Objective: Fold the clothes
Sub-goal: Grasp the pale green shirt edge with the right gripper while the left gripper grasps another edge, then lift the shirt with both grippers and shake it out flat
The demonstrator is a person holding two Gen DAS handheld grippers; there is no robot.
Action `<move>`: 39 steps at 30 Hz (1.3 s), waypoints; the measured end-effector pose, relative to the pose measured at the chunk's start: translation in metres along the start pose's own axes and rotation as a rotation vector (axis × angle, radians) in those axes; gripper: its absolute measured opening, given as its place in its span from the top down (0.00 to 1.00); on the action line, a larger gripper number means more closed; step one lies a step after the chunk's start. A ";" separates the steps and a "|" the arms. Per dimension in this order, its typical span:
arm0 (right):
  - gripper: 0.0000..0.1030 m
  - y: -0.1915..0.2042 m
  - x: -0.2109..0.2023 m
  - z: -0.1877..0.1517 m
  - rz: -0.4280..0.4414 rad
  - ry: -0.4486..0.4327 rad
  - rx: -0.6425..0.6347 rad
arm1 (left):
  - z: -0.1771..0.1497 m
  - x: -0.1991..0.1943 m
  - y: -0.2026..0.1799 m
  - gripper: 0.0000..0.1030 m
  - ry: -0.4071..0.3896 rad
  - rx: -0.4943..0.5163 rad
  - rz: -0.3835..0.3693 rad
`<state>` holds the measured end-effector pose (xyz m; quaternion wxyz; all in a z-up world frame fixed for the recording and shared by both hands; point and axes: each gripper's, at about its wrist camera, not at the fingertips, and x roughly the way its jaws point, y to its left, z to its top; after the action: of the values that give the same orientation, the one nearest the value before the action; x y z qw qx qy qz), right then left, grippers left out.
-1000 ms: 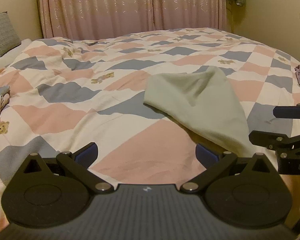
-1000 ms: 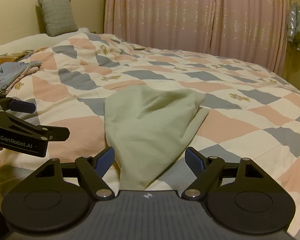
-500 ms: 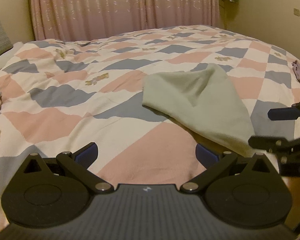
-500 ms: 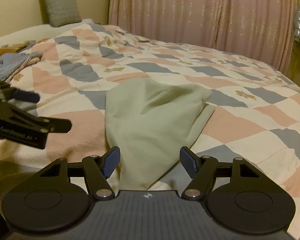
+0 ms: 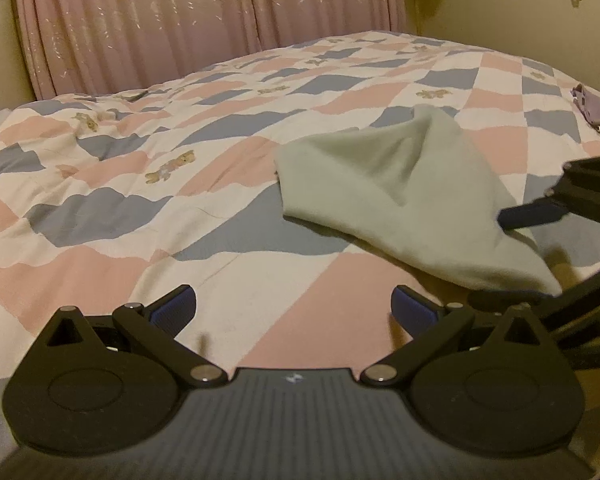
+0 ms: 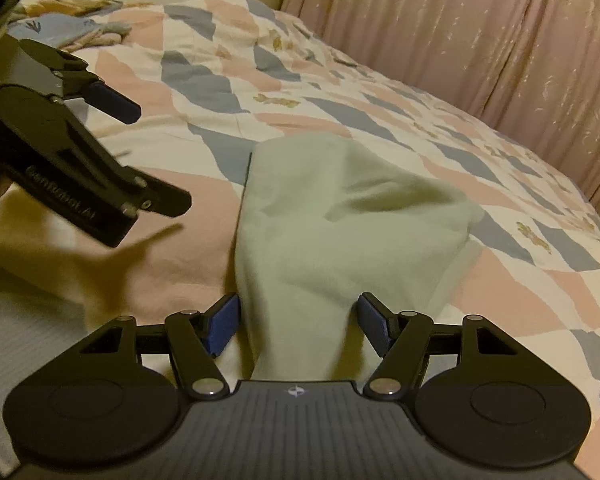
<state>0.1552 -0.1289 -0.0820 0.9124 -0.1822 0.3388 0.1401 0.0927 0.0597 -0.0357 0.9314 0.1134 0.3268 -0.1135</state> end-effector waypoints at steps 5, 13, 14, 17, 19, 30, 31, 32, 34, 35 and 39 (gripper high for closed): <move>0.50 -0.006 0.010 0.004 0.001 -0.002 0.015 | -0.004 0.011 0.000 0.00 0.004 0.001 -0.018; 0.94 -0.027 0.002 0.007 0.041 -0.052 0.098 | -0.001 0.013 -0.008 0.00 -0.006 0.005 -0.040; 0.94 -0.031 -0.006 0.009 0.042 -0.076 0.111 | 0.000 0.011 -0.011 0.00 -0.012 0.011 -0.043; 0.94 -0.051 -0.036 0.013 0.018 -0.156 0.163 | 0.006 0.001 -0.021 0.00 -0.041 0.033 -0.067; 0.94 -0.067 -0.060 0.016 -0.009 -0.212 0.207 | 0.010 -0.005 -0.029 0.00 -0.058 0.048 -0.083; 0.91 -0.189 -0.104 -0.078 -0.255 -0.065 0.561 | 0.027 0.002 -0.092 0.01 -0.090 0.183 -0.164; 0.90 -0.189 -0.102 -0.085 -0.258 -0.046 0.553 | 0.026 0.005 -0.097 0.01 -0.087 0.202 -0.172; 0.89 -0.187 -0.100 -0.089 -0.263 -0.036 0.536 | 0.026 0.009 -0.103 0.01 -0.083 0.223 -0.180; 0.81 -0.178 -0.099 -0.093 -0.284 -0.030 0.470 | 0.023 0.016 -0.112 0.01 -0.077 0.265 -0.189; 0.80 -0.169 -0.100 -0.094 -0.301 -0.029 0.418 | 0.023 0.018 -0.114 0.01 -0.078 0.273 -0.184; 0.50 -0.118 -0.102 -0.090 -0.291 -0.071 0.120 | 0.027 0.025 -0.103 0.01 -0.077 0.227 -0.162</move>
<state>0.0743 -0.2865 -0.0494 0.9437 -0.1693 0.2841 -0.0079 0.0978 -0.0486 -0.0452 0.9121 0.1871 0.2840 -0.2287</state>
